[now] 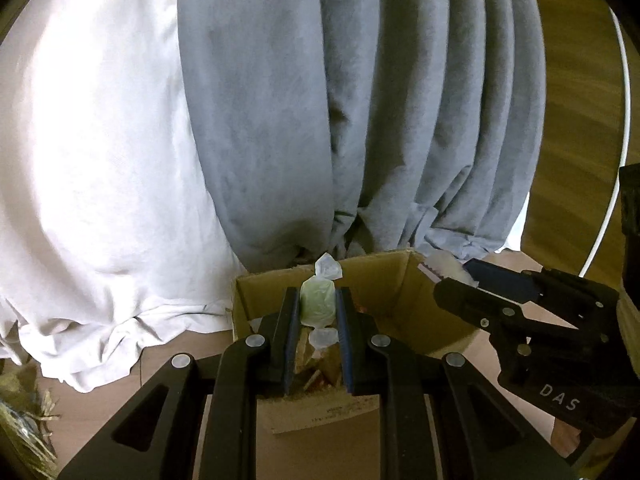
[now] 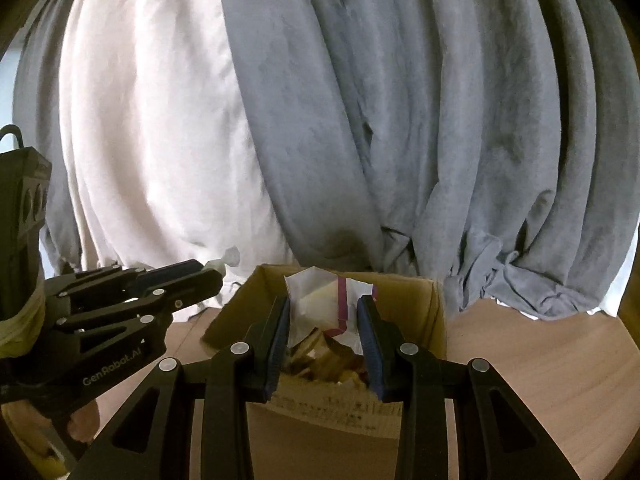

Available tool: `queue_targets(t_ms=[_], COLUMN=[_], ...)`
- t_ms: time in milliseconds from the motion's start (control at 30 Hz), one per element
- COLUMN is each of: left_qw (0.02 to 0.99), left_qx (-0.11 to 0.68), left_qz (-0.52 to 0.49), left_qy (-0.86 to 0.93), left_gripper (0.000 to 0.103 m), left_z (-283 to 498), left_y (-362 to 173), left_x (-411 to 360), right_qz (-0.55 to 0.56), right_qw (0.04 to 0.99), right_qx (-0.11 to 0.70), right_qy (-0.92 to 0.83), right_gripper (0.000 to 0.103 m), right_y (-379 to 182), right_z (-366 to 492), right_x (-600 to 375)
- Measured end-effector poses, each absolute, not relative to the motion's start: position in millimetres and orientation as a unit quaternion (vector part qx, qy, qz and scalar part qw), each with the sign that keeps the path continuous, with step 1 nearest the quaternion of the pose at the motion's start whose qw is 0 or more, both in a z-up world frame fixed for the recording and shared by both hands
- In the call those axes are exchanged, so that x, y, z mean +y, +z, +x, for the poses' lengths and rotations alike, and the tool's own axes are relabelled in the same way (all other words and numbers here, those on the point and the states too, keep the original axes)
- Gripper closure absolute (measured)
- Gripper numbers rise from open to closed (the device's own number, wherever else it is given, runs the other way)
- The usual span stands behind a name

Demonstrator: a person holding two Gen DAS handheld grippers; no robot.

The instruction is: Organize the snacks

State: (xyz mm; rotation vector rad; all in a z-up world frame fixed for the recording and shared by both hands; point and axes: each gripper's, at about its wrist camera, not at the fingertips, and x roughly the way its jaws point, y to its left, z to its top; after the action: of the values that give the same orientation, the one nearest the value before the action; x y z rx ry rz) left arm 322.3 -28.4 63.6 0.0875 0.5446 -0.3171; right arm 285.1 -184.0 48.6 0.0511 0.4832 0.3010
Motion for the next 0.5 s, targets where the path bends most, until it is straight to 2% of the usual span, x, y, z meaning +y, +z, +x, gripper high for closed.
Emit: queue_targets(t_ms=[167, 233, 267, 300, 333, 367, 400, 500], left_qw=[0.944, 0.942, 0.941, 0.94, 0.941, 0.941, 0.941, 0.945], left_qx=[0.294, 0.304, 0.308, 0.313, 0.316, 0.318, 0.32, 0.314], left_qz=[0.03, 0.026, 0.027, 0.026, 0.025, 0.026, 0.028, 0.032], left_qy=[-0.147, -0.14, -0.138, -0.132, -0.121, -0.113, -0.103, -0.085], left_gripper=[0.084, 0.073, 0.06, 0.051, 0.05, 0.05, 0.045, 0.034], left_z=[352.3, 362.3, 366.1, 370.1, 372.5, 373.5, 373.6, 361.8], left_y=[53.3, 48.7, 46.6, 44.4, 43.1, 42.2, 42.0, 45.1], left_x=[-24.2, -22.2, -21.9, -20.5, -18.5, -16.4, -15.5, -13.6], right_qz=[0.033, 0.037, 0.04, 0.043, 0.046, 0.048, 0.049, 0.032], right_qw=[0.952, 0.948, 0.946, 0.944, 0.942, 0.941, 0.941, 0.947], right_qx=[0.265, 0.277, 0.283, 0.288, 0.295, 0.301, 0.303, 0.294], right_qy=[0.152, 0.152, 0.153, 0.156, 0.154, 0.149, 0.143, 0.123], right_gripper=[0.067, 0.067, 0.066, 0.062, 0.059, 0.049, 0.042, 0.04], right_y=[37.8, 32.7, 30.6, 29.1, 27.8, 27.3, 27.6, 32.8], right_z=[314.4, 326.3, 331.0, 335.6, 341.1, 344.5, 346.6, 341.2], right_x=[-181.8, -180.2, -179.7, -178.9, -178.4, -178.4, -178.9, -179.7])
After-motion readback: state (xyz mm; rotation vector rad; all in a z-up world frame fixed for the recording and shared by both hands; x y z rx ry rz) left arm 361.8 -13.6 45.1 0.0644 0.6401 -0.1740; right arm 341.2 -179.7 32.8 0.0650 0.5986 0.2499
